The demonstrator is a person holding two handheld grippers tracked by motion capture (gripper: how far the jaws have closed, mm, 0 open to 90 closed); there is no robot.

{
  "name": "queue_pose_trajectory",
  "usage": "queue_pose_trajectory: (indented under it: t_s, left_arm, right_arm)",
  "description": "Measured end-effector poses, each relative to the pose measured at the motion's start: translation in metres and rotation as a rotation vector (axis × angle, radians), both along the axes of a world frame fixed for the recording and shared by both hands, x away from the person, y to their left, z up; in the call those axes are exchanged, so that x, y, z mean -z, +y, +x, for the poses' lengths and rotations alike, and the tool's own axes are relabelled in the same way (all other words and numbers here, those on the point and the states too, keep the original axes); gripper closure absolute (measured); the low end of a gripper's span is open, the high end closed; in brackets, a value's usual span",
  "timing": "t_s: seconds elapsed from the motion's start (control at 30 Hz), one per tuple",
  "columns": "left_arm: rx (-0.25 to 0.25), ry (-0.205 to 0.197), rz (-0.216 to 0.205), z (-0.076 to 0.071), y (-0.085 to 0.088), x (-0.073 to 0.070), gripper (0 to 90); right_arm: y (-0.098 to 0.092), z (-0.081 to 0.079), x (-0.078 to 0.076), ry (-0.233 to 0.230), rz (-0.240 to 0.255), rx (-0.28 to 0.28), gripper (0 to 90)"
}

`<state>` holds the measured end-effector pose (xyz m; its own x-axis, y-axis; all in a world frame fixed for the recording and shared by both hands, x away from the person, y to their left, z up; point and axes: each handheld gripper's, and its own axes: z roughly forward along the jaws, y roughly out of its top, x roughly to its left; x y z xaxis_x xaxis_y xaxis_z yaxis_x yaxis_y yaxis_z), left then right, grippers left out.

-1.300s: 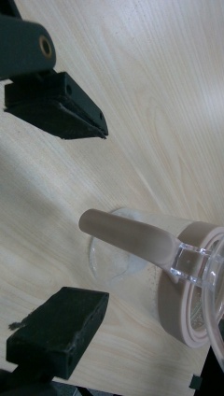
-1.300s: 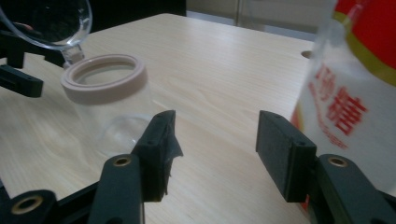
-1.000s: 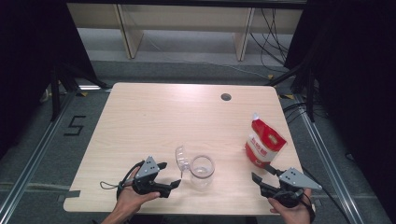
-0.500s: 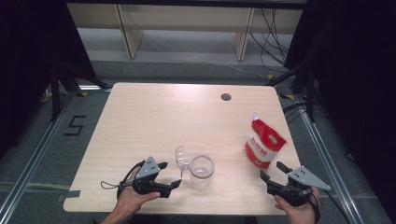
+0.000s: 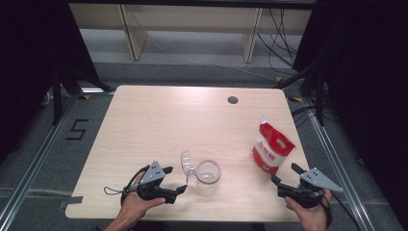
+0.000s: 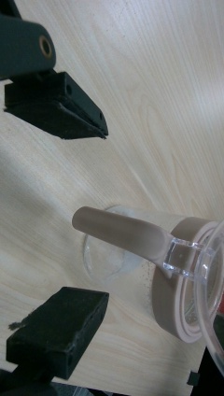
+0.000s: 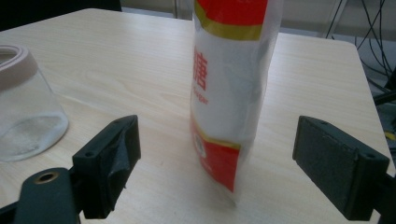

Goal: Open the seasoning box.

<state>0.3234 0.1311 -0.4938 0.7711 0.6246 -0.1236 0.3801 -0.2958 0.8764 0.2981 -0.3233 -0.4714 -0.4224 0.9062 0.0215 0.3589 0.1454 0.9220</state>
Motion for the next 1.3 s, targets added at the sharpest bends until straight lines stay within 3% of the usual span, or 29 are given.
queue_pose_trajectory:
  t_s: [0.03,0.1,0.13,0.23,0.27,0.3,0.33,0.37,0.43,0.47,0.53,0.57,0.63,0.67,0.77,0.8,0.83,0.87,0.9,0.93,1.13,1.3]
  left_arm:
    - [0.005,-0.009,0.005,0.001,0.000,0.000,16.7]
    - [0.000,-0.005,0.008,0.000,0.001,0.000,16.7]
    - [0.004,-0.009,0.003,0.001,0.000,0.000,16.7]
    - [-0.004,-0.012,0.008,0.001,0.001,-0.001,16.7]
    - [-0.003,-0.015,0.010,0.001,0.001,-0.001,16.7]
    - [-0.001,-0.014,0.005,0.001,0.001,-0.001,16.7]
    - [-0.009,-0.011,0.005,0.000,0.001,-0.002,16.7]
    - [-0.006,-0.010,0.000,0.000,0.002,-0.001,16.7]
    - [-0.004,-0.016,0.003,0.001,0.003,-0.002,16.7]
    - [-0.016,-0.014,0.004,0.000,0.004,-0.002,16.7]
    - [-0.018,-0.018,0.004,0.000,0.004,-0.003,16.7]
    - [-0.022,-0.004,-0.010,-0.001,0.004,-0.002,16.7]
    - [-0.015,-0.019,0.003,0.000,0.005,-0.003,16.7]
    - [-0.018,-0.016,0.001,0.000,0.005,-0.003,16.7]
    - [-0.025,-0.014,0.003,0.002,0.004,-0.003,16.7]
    - [-0.021,-0.012,-0.005,0.002,0.004,-0.002,16.7]
    - [-0.019,-0.011,0.000,0.003,0.004,-0.002,16.7]
    - [-0.026,-0.006,0.003,0.003,0.003,-0.002,16.7]
    - [-0.024,-0.006,0.004,0.003,0.003,-0.002,16.7]
    - [-0.018,-0.003,-0.008,0.004,0.002,-0.002,16.7]
    - [-0.013,-0.008,-0.008,0.005,0.000,-0.001,16.7]
    - [-0.011,-0.001,0.000,0.006,-0.001,-0.002,16.7]
  right_arm:
    - [0.002,0.000,0.000,0.012,0.010,0.021,15.5]
    - [0.001,0.004,0.001,-0.001,0.005,0.010,15.5]
    - [0.002,0.005,0.001,0.019,0.015,0.014,15.5]
    - [0.001,0.011,0.003,-0.007,0.000,0.003,15.5]
    - [0.003,0.012,0.003,0.005,0.025,0.009,15.5]
    - [0.000,0.016,0.003,-0.028,-0.009,-0.005,15.5]
    - [0.002,0.018,0.004,-0.023,0.005,-0.011,15.5]
    - [0.005,0.018,0.005,-0.014,0.022,0.018,15.5]
    - [0.004,0.022,0.006,-0.016,-0.010,-0.011,15.5]
    - [0.005,0.023,0.006,0.001,0.004,-0.017,15.6]
    - [0.006,0.027,0.008,-0.017,0.001,-0.008,15.6]
    - [0.005,0.030,0.009,-0.019,-0.003,-0.032,15.6]
    - [0.008,0.030,0.010,0.022,0.007,-0.004,15.6]
    - [0.006,0.034,0.011,-0.004,-0.002,-0.040,15.6]
    - [0.008,0.034,0.012,0.010,0.008,-0.017,15.8]
    - [0.006,0.036,0.012,0.005,-0.004,-0.035,15.8]
    - [0.007,0.034,0.013,0.012,-0.004,-0.009,15.8]
    - [0.007,0.037,0.015,-0.018,0.005,-0.020,15.8]
    - [0.007,0.037,0.014,-0.018,-0.009,-0.022,15.8]
    - [0.009,0.035,0.014,0.005,0.012,-0.006,15.8]
    - [0.008,0.040,0.017,-0.035,-0.028,-0.023,16.2]
    - [0.010,0.040,0.018,-0.031,-0.009,-0.021,16.2]
